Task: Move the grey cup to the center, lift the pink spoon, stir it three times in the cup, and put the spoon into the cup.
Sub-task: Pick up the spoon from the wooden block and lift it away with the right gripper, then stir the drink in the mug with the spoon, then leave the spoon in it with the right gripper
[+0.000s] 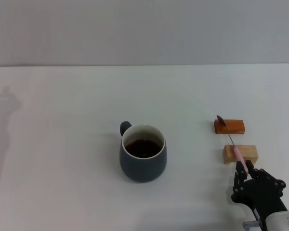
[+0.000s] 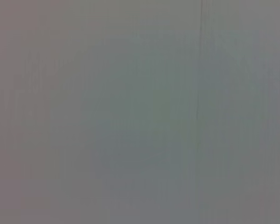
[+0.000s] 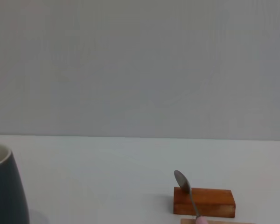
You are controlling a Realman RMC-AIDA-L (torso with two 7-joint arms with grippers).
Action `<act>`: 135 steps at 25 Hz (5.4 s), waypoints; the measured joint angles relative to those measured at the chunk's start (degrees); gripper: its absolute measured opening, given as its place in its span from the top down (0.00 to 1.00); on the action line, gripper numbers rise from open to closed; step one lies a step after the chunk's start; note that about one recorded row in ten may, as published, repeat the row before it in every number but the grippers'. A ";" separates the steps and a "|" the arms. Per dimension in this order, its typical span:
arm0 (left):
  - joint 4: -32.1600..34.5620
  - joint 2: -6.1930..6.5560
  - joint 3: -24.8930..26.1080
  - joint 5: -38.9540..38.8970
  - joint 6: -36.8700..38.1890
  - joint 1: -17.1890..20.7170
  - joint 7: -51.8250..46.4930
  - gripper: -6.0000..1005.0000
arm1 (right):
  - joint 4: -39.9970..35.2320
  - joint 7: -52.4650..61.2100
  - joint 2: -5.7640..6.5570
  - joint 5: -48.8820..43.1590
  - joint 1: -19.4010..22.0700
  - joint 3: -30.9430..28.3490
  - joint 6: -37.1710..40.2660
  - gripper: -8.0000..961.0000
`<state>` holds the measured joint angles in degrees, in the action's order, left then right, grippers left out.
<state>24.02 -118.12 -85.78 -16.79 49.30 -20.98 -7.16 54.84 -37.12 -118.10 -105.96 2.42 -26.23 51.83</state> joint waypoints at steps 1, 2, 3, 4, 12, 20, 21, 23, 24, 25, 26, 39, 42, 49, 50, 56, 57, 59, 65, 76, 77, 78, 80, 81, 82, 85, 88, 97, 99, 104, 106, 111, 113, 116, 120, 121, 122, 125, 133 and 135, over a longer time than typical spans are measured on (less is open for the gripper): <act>-0.31 0.00 0.00 0.00 -0.01 -0.23 -0.01 1.00 | -0.01 0.00 0.01 0.00 -0.02 -0.04 -0.02 0.87; -0.60 0.00 0.00 0.00 -0.01 -0.43 -0.01 1.00 | -0.04 -0.01 0.01 -0.02 -0.04 -0.04 -0.02 0.87; -0.90 0.00 0.00 0.00 -0.01 -0.65 -0.03 1.00 | -0.02 -0.02 0.05 -0.06 -0.04 -0.04 0.01 0.87; -1.49 0.00 0.06 0.00 0.00 -0.98 -0.03 1.00 | 0.24 -0.07 0.19 -0.11 -0.02 -0.01 0.16 0.87; -2.42 0.00 0.70 0.00 0.14 -1.70 -0.04 1.00 | 1.91 -3.42 0.52 -0.10 0.27 -0.31 0.41 0.87; -2.67 0.00 1.20 0.00 0.08 -2.04 -0.04 1.00 | 15.07 -11.41 5.57 0.47 2.44 -2.73 -0.98 0.87; -2.84 0.00 1.35 0.00 0.09 -2.14 -0.04 1.00 | 17.53 -12.68 6.46 0.91 2.83 -3.17 -1.65 0.87; -3.20 0.00 1.60 0.00 0.13 -2.37 -0.04 1.00 | 21.83 -15.76 7.88 2.68 3.46 -4.28 -3.76 0.87; -3.30 0.00 1.67 0.00 0.13 -2.42 -0.04 1.00 | 23.97 -17.57 8.59 3.75 3.73 -5.00 -5.12 0.87; -3.31 0.00 1.82 0.00 0.13 -2.46 -0.04 1.00 | 25.91 -19.35 9.25 4.77 3.94 -5.71 -6.48 0.87; -3.39 0.00 1.96 0.00 0.11 -2.49 -0.04 1.00 | 27.33 -20.88 9.75 5.53 4.09 -6.28 -7.65 0.87; -4.65 0.10 3.13 -0.01 0.04 -3.20 -0.04 1.00 | 46.04 -31.13 5.96 5.90 10.39 -34.63 -53.65 0.87; -4.65 0.09 3.22 0.00 0.01 -3.20 -0.04 1.00 | 48.24 -30.73 3.51 5.49 10.90 -41.66 -63.12 0.87; -4.82 0.08 3.53 0.00 -0.01 -3.19 -0.05 1.00 | 53.62 -12.37 0.17 -8.50 2.17 -57.80 -88.33 0.87; -4.90 0.06 3.74 -0.02 -0.01 -3.19 -0.05 1.00 | 53.62 -12.37 0.17 -8.50 2.17 -57.80 -88.33 0.87; -5.24 -0.10 4.25 0.00 -0.01 -3.44 -0.04 1.00 | 55.36 -5.38 -0.32 -12.47 -7.02 -65.93 -102.77 0.87; -5.29 -0.13 4.56 0.01 -0.01 -3.54 -0.04 1.00 | 55.59 -4.03 -0.27 -13.10 -8.51 -66.96 -105.06 0.87; -5.31 -0.19 4.83 0.00 0.01 -3.74 -0.04 1.00 | 56.57 -1.27 -0.37 -14.45 -13.12 -70.64 -112.20 0.87; -5.31 -0.13 5.25 0.00 0.01 -3.79 -0.06 1.00 | 57.96 5.32 -0.25 -18.19 -20.91 -74.97 -123.27 0.87; -5.20 0.02 5.91 -0.07 0.32 -3.96 0.12 1.00 | 54.90 14.23 0.27 -22.66 -34.88 -79.72 -139.32 0.87; -5.21 0.05 6.04 -0.09 0.35 -3.98 0.24 1.00 | 53.47 14.56 0.20 -22.74 -36.07 -79.78 -140.37 0.87; -5.24 0.07 6.14 -0.08 0.38 -3.98 0.35 1.00 | 52.26 14.79 0.20 -22.76 -36.96 -79.80 -140.88 0.87; -5.28 0.10 6.49 -0.08 0.41 -3.99 0.37 1.00 | 49.50 15.11 0.25 -22.78 -38.75 -79.83 -141.58 0.87; -5.29 0.10 6.67 -0.06 0.43 -3.98 0.39 1.00 | 48.31 15.16 0.27 -22.78 -39.42 -79.84 -141.70 0.87; -5.30 0.10 6.81 -0.04 0.51 -3.92 0.40 1.00 | 46.96 15.17 0.30 -22.78 -40.12 -79.85 -141.81 0.87; -5.31 0.10 6.87 0.03 0.86 -3.69 0.42 1.00 | 43.62 15.51 0.37 -22.78 -42.19 -79.82 -142.66 0.87; -5.31 0.10 6.87 0.01 1.14 -3.58 0.43 1.00 | 41.25 16.19 0.43 -22.72 -43.90 -79.61 -143.55 0.87; -5.31 0.07 6.85 0.00 1.24 -3.54 0.52 1.00 | 37.83 16.71 0.51 -22.45 -45.67 -79.46 -145.97 0.87; -5.31 0.03 6.85 0.00 1.24 -3.54 0.53 1.00 | 36.80 16.51 0.51 -22.40 -45.06 -79.46 -146.28 0.87; -5.35 -0.11 6.85 0.00 1.24 -3.54 0.56 1.00 | 34.47 15.64 0.50 -22.39 -44.55 -79.60 -146.98 0.87; -5.43 -0.11 6.85 0.00 1.24 -3.54 0.60 1.00 | 34.34 15.46 0.50 -22.39 -44.40 -79.60 -147.02 0.87; -5.51 -0.10 7.09 0.00 1.24 -3.73 0.72 1.00 | 34.21 15.35 0.50 -23.19 -44.17 -79.52 -148.01 0.87; -5.60 -0.09 7.55 0.00 1.24 -3.86 0.73 1.00 | 34.19 15.33 0.50 -23.57 -44.11 -79.57 -148.44 0.87; -5.65 -0.09 8.09 -0.01 1.23 -3.99 0.87 1.00 | 34.04 15.15 0.50 -23.98 -43.83 -79.76 -148.97 0.87; -5.66 -0.11 8.25 0.00 1.23 -4.27 1.24 1.00 | 32.79 14.77 0.92 -24.26 -43.58 -79.81 -149.26 0.87; -5.66 -0.12 8.28 0.00 1.23 -4.31 1.25 1.00 | 32.31 14.67 1.07 -24.27 -43.60 -79.83 -149.29 0.87; -5.66 -0.13 8.35 0.00 1.23 -4.38 1.25 1.00 | 31.77 14.53 1.20 -24.30 -43.66 -79.83 -149.37 0.87; -5.66 -0.18 8.71 0.00 1.24 -4.53 1.26 1.00 | 30.42 13.74 1.33 -24.43 -43.89 -79.84 -149.65 0.87; -5.66 -0.34 8.96 0.00 1.24 -4.62 1.28 1.00 | 27.55 12.33 1.63 -25.73 -44.58 -79.49 -149.83 0.87; -5.68 -0.34 8.96 0.00 1.24 -4.62 1.28 1.00 | 26.70 12.19 1.71 -25.77 -44.82 -79.45 -149.83 0.87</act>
<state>18.34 -118.46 -76.81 -16.79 50.54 -25.60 -5.89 81.54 -24.93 -116.39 -131.73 -42.40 -105.68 -98.00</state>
